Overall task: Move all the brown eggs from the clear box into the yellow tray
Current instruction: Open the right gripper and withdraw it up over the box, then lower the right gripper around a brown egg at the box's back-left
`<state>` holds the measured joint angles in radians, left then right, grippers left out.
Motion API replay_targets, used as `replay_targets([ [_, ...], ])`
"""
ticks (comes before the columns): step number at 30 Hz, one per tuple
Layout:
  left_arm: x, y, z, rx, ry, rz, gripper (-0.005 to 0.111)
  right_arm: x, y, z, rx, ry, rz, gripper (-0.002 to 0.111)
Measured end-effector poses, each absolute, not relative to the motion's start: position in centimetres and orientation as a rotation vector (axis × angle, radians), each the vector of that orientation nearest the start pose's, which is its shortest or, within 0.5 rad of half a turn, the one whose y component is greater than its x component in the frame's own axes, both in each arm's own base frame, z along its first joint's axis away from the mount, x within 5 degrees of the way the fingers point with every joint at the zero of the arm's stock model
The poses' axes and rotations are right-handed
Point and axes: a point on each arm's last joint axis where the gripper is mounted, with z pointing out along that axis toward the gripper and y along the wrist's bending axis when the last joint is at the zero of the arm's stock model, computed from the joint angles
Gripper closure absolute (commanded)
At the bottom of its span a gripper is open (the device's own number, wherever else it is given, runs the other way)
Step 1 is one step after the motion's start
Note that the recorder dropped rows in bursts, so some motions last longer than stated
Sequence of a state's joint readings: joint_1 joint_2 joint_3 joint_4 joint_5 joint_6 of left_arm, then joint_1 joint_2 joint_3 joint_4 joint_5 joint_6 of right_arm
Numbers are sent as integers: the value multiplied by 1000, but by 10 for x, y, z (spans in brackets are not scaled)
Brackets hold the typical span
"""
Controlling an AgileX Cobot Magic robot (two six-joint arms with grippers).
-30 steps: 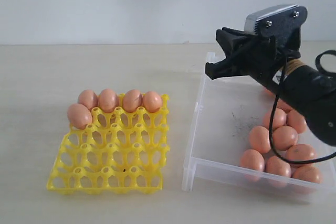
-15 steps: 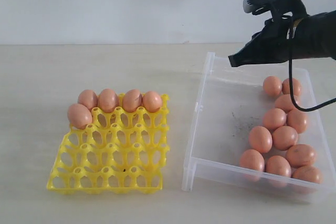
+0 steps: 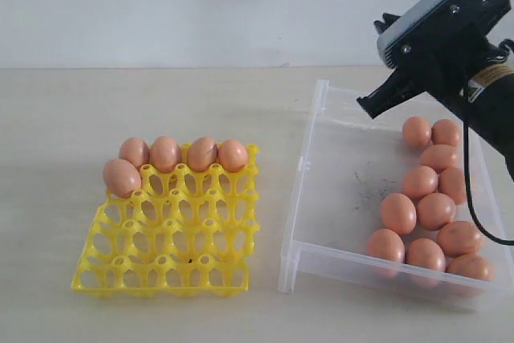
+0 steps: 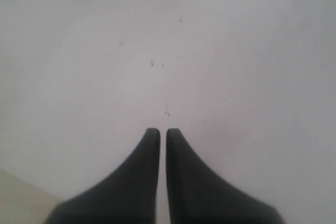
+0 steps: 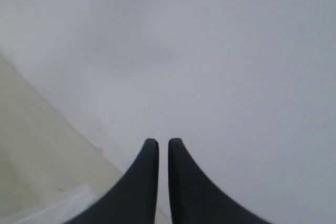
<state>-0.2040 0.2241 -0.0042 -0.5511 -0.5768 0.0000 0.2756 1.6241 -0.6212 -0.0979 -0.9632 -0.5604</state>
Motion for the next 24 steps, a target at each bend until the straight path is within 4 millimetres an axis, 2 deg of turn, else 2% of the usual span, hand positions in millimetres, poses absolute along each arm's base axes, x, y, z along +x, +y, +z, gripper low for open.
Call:
replay_targets([
  [3,71,7,236,-344,1256,-388,103,299,84,224,-572,1347,-206,109],
  [7,68,0,227,-219,1377,-336,103,287,80,222,-394,1323,-49,109],
  [11,63,-5,218,-90,1464,-267,103,283,87,223,-415,1305,64,109],
  [14,59,-8,212,-13,1522,-219,103,287,94,231,-467,1255,103,109],
  [17,56,-10,205,80,1582,-142,103,297,99,249,-451,1191,146,109],
  [19,56,-9,203,129,1606,-82,103,311,103,262,-440,1218,179,109],
  [22,56,-9,199,184,1638,-28,103,339,111,278,-503,1426,168,109],
  [24,55,-10,196,200,1667,-31,103,354,112,281,-522,1578,136,108],
])
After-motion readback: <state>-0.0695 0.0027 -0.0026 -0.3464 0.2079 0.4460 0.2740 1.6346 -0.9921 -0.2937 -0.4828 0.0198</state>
